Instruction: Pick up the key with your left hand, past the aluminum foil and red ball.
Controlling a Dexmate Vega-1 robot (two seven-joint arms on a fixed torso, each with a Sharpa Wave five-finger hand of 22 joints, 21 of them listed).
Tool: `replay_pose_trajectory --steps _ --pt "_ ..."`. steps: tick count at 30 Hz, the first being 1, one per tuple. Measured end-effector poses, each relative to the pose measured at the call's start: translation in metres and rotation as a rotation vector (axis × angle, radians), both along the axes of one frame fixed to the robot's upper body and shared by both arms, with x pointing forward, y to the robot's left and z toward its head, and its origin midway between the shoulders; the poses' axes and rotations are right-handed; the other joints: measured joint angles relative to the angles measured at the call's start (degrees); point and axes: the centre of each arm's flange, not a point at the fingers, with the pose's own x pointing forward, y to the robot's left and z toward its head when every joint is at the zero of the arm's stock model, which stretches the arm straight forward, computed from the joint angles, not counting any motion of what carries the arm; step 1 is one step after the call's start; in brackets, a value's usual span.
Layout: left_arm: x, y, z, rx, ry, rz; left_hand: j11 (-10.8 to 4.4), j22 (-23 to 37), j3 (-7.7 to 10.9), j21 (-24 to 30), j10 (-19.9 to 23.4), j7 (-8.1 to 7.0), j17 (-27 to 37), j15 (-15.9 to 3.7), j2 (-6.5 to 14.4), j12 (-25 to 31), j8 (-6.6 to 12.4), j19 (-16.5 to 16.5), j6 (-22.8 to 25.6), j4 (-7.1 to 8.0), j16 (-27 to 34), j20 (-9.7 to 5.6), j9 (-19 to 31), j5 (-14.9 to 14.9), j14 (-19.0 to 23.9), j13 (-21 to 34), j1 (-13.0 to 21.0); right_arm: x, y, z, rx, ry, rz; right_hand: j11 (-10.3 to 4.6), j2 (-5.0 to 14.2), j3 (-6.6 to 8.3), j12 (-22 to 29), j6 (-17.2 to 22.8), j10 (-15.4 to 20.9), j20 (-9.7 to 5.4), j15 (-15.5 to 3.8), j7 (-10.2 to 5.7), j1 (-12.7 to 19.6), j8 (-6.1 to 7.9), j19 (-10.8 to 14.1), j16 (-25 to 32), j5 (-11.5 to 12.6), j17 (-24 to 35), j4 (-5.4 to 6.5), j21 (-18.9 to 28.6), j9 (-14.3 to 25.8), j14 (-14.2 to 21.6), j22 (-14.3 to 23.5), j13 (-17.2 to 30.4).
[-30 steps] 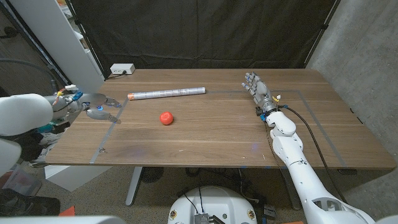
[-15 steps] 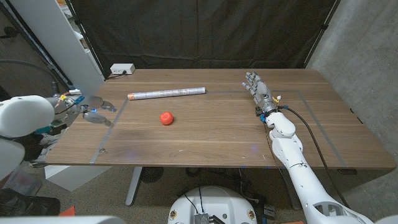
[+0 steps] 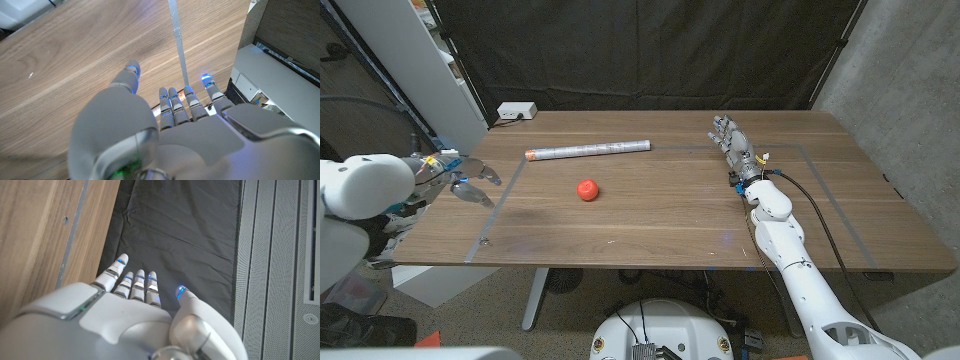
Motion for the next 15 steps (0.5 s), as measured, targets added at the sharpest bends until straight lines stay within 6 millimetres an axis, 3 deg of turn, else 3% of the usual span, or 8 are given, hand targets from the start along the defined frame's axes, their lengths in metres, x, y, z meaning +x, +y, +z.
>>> replay_pose_trajectory --steps 8,15 --pt "0.01 -0.003 0.0 0.028 0.043 0.018 -0.19 0.0 -0.37 0.0 0.2 0.51 -0.3 0.0 -0.5 0.0 0.21 0.2 0.5 0.09 0.0 -0.19 0.0 0.0 0.0 0.3 0.5 0.003 0.001 0.001 0.0 0.002 -0.003 0.0 -0.23 0.0 0.0 0.0 0.0 0.0 0.0 0.0 -0.2 0.0 0.0 0.0 0.0 0.0 0.0 0.0 0.0 0.0 0.0 0.0" --pt "0.018 -0.003 -0.004 0.046 0.09 0.042 -0.18 0.0 -0.57 0.0 0.2 0.2 -0.3 0.0 0.4 0.0 0.21 0.2 0.8 0.29 0.0 -0.19 0.2 0.0 0.0 0.3 1.5 0.006 0.002 0.0 0.002 0.005 -0.005 0.21 -0.23 0.0 0.0 0.0 0.2 0.0 0.01 0.0 -0.2 0.0 0.0 0.0 0.0 0.0 0.0 0.0 0.0 0.0 0.0 0.0"
